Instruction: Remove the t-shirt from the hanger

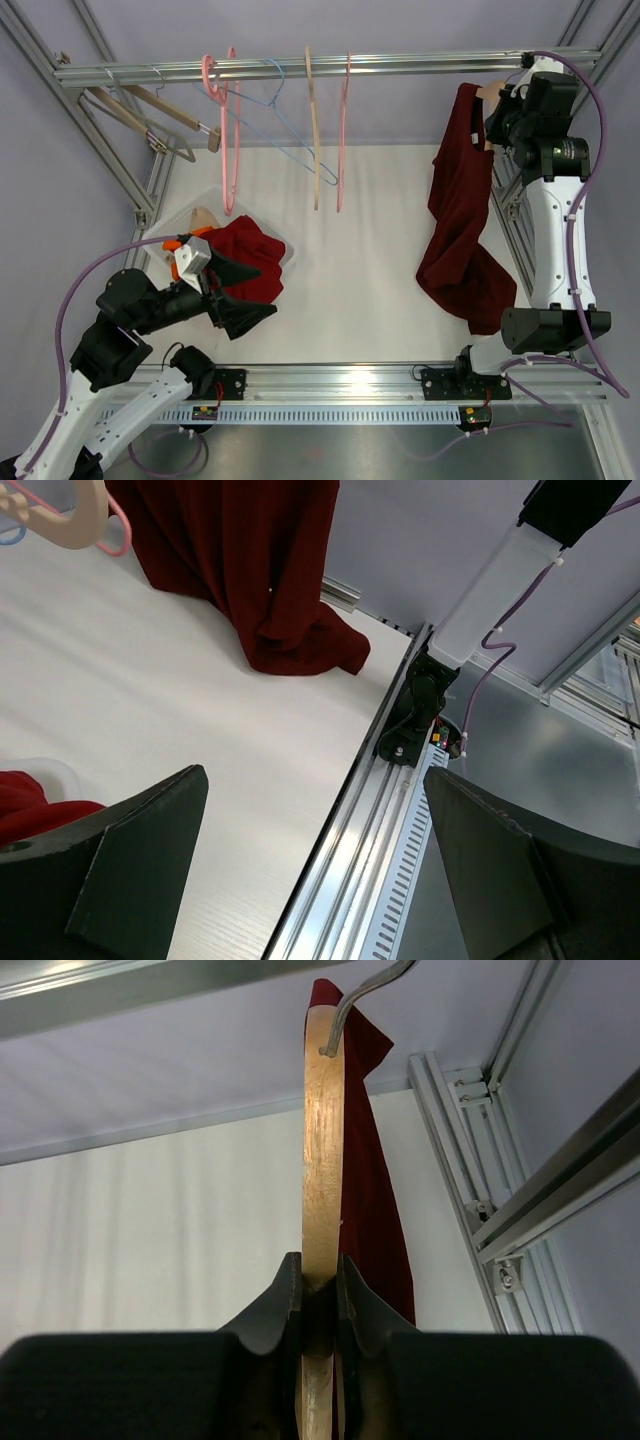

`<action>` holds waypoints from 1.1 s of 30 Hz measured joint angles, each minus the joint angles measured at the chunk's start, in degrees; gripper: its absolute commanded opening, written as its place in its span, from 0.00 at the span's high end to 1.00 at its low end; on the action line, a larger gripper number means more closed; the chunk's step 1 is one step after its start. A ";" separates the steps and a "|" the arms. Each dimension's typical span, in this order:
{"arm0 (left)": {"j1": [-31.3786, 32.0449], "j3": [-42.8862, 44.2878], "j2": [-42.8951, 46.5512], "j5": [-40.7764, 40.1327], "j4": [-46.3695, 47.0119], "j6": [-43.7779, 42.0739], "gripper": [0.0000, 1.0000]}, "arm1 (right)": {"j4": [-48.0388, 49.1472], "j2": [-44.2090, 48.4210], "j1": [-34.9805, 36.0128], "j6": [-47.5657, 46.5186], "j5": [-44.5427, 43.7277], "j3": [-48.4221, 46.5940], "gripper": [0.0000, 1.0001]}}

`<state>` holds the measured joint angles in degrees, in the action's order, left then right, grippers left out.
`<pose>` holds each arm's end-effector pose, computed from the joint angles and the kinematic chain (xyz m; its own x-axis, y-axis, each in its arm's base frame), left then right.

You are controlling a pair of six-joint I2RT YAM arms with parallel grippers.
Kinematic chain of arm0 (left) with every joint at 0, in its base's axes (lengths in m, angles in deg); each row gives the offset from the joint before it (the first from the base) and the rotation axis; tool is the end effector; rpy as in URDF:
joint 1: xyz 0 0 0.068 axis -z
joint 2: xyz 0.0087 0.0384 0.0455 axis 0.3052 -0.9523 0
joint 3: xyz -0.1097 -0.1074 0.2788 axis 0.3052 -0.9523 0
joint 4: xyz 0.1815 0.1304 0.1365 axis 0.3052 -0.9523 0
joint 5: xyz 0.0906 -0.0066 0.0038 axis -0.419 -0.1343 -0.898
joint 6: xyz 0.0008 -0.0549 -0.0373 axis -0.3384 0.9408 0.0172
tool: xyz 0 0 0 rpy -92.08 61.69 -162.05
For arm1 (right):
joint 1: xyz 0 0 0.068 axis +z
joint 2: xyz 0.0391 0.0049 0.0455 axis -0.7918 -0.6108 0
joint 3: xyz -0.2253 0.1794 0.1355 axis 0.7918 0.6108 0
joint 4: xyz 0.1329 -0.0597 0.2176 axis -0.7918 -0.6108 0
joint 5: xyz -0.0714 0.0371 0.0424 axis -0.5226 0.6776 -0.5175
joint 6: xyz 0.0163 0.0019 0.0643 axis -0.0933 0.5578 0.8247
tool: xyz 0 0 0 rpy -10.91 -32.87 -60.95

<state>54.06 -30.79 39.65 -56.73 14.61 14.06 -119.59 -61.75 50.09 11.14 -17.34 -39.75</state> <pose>0.0197 -0.0482 0.4027 -0.2939 -0.0820 -0.9523 0.8749 0.3781 -0.3026 0.3259 -0.0145 0.5334 -0.3436 0.0774 -0.9359 0.0921 0.9946 0.0484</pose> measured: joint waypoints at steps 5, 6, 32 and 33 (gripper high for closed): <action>0.00 0.00 -0.50 -0.83 -0.04 0.00 0.05 | -0.50 0.52 5.33 -1.42 0.11 0.07 1.00; 0.00 0.00 -0.61 -0.92 0.00 0.00 0.05 | -0.22 0.76 6.84 -1.95 0.04 0.55 1.00; 0.22 -0.98 -5.64 0.87 6.64 4.87 0.03 | 18.91 19.80 15.39 7.17 2.64 19.96 1.00; 0.46 -0.98 -6.12 1.07 7.08 5.05 0.02 | 20.02 21.64 15.39 7.78 2.62 21.97 1.00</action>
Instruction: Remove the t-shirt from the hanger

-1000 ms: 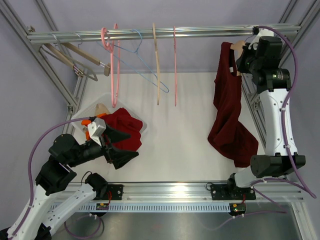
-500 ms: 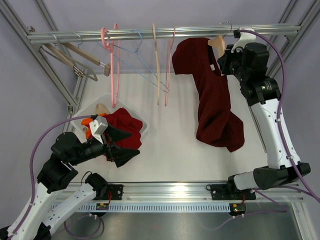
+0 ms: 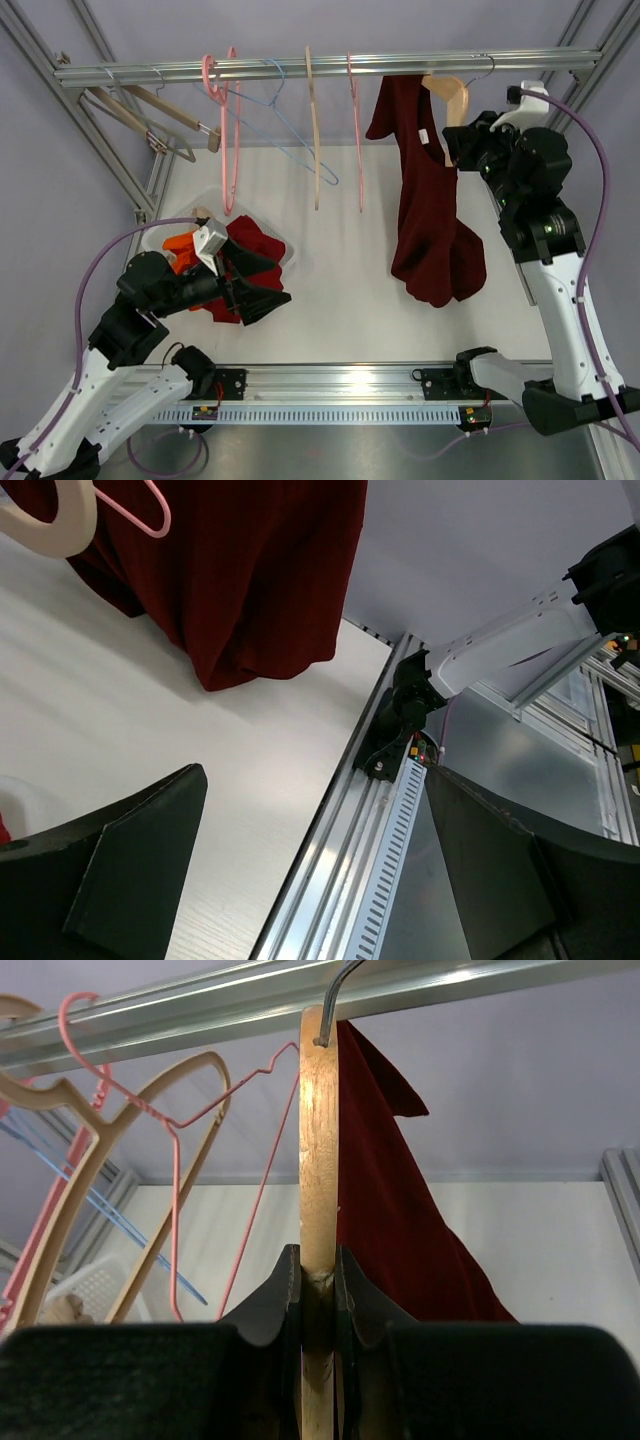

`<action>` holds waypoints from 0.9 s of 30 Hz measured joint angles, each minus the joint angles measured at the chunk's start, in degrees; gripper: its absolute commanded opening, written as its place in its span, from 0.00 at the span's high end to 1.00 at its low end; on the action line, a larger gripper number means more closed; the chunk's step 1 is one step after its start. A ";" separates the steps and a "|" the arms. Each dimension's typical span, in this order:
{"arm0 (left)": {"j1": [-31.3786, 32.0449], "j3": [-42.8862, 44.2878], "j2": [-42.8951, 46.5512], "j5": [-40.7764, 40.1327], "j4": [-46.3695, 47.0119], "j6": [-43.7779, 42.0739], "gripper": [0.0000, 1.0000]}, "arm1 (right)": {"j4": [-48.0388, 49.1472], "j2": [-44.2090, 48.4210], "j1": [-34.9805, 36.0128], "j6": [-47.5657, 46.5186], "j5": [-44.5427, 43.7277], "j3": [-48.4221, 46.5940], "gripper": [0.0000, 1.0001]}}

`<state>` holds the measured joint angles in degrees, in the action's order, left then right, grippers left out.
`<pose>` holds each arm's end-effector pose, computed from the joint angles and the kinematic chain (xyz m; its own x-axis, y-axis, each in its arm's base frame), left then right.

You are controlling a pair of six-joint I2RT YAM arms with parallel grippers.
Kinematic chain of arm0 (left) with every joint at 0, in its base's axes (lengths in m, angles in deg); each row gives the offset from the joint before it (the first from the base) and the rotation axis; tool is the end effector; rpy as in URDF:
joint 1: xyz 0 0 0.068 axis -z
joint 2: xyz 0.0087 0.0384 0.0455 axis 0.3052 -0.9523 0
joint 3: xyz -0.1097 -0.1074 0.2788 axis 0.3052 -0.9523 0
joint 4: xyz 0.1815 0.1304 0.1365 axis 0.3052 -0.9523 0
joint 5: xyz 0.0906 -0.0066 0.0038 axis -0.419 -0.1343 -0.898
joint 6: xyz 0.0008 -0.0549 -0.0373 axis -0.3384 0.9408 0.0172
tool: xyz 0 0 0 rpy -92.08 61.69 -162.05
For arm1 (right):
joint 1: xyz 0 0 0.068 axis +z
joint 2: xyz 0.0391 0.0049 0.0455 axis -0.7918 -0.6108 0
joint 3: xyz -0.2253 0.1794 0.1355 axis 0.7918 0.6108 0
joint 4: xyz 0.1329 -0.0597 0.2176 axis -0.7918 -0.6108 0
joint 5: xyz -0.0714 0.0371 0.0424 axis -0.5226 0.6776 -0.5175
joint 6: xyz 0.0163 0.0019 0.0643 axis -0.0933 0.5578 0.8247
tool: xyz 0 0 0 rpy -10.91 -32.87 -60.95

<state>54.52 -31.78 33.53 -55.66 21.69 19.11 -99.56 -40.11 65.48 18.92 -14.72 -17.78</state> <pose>0.0460 -0.0693 0.4075 -0.3736 -0.1054 -0.9216 0.8549 0.3466 -0.3862 0.2155 0.0510 0.5482 -0.0597 0.1896 -0.9800 -0.2327 0.9521 0.1984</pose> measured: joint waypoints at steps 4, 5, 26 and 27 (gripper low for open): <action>3.10 0.46 -2.89 -0.24 0.98 0.24 0.02 | 3.61 6.29 0.00 2.84 0.07 8.48 1.00; 5.11 0.79 -4.02 -1.03 1.16 0.28 0.01 | 4.02 7.32 0.02 3.61 0.02 10.34 1.00; 51.54 18.05 -48.39 -49.75 17.03 -2.03 0.01 | 2.80 25.94 6.12 17.53 -10.58 23.63 1.00; 51.74 19.54 -50.53 -51.67 17.59 -2.03 0.01 | 2.51 26.75 6.12 17.66 -10.54 23.80 1.00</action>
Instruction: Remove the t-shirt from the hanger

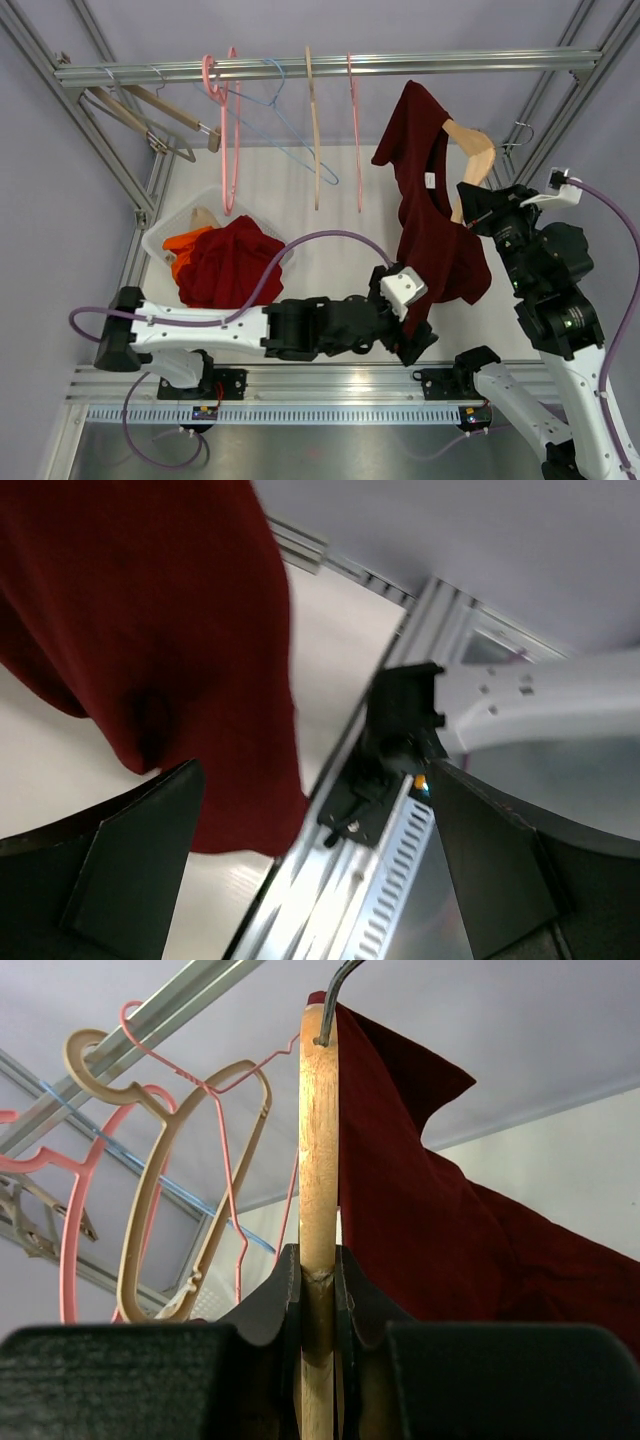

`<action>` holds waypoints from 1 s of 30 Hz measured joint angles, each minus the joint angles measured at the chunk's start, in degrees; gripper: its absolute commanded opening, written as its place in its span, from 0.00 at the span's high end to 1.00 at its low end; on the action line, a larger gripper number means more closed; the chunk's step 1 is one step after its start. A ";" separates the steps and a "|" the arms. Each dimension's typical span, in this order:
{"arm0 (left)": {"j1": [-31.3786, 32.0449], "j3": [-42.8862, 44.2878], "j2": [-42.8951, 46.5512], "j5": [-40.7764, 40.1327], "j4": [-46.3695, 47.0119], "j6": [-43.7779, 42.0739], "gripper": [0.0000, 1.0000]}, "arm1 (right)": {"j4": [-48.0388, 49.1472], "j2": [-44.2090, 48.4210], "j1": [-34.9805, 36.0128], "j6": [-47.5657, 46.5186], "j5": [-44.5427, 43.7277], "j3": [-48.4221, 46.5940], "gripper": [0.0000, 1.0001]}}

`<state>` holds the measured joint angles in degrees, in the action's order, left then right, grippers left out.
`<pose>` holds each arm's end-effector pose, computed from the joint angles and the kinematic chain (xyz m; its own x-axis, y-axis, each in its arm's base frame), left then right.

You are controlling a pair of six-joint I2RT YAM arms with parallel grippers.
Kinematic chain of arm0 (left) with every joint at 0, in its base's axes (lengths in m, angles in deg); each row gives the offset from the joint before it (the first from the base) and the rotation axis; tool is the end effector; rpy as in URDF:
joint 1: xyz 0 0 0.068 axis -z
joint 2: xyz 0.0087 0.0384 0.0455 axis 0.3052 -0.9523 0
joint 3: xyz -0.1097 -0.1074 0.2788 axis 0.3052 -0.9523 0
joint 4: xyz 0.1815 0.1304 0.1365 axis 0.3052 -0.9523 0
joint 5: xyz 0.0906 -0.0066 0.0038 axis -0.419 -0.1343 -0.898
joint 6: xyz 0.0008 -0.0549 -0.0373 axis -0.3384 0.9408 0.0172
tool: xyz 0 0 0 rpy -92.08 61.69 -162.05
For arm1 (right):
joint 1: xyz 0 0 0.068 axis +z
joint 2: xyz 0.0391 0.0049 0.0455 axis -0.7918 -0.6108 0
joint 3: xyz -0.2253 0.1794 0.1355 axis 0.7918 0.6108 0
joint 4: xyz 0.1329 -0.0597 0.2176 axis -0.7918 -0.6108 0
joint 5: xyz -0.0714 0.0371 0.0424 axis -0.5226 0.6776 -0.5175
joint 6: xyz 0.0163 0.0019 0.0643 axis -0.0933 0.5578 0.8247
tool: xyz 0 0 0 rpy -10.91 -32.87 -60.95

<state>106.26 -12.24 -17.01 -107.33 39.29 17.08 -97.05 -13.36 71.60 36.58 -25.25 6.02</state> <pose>0.0266 -0.3407 0.4012 -0.3152 0.1466 -0.9376 0.8786 0.4185 -0.2299 0.0955 0.0240 0.4830 -0.0123 0.5033 -0.8640 -0.1821 0.8485 0.4969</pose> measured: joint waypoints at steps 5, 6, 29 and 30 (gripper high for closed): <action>0.00 4.44 -6.86 -7.39 1.62 -0.02 0.19 | -1.81 4.00 0.02 0.52 1.60 -0.02 1.00; 0.00 4.85 -7.63 -8.33 1.60 -0.02 0.46 | -2.12 4.61 0.04 0.52 1.95 -0.04 1.00; 10.32 -8.76 -3.87 -8.04 9.88 -0.39 1.00 | -3.67 -14.62 0.85 3.10 2.62 -20.61 1.00; 10.21 -9.81 -3.48 -8.07 10.40 0.17 1.00 | -4.76 -15.28 0.87 3.08 3.39 -21.97 1.00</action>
<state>116.47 -22.05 -20.48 -115.40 49.69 17.25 -101.82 -28.63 72.47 39.67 -21.87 -15.94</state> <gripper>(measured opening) 0.023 0.166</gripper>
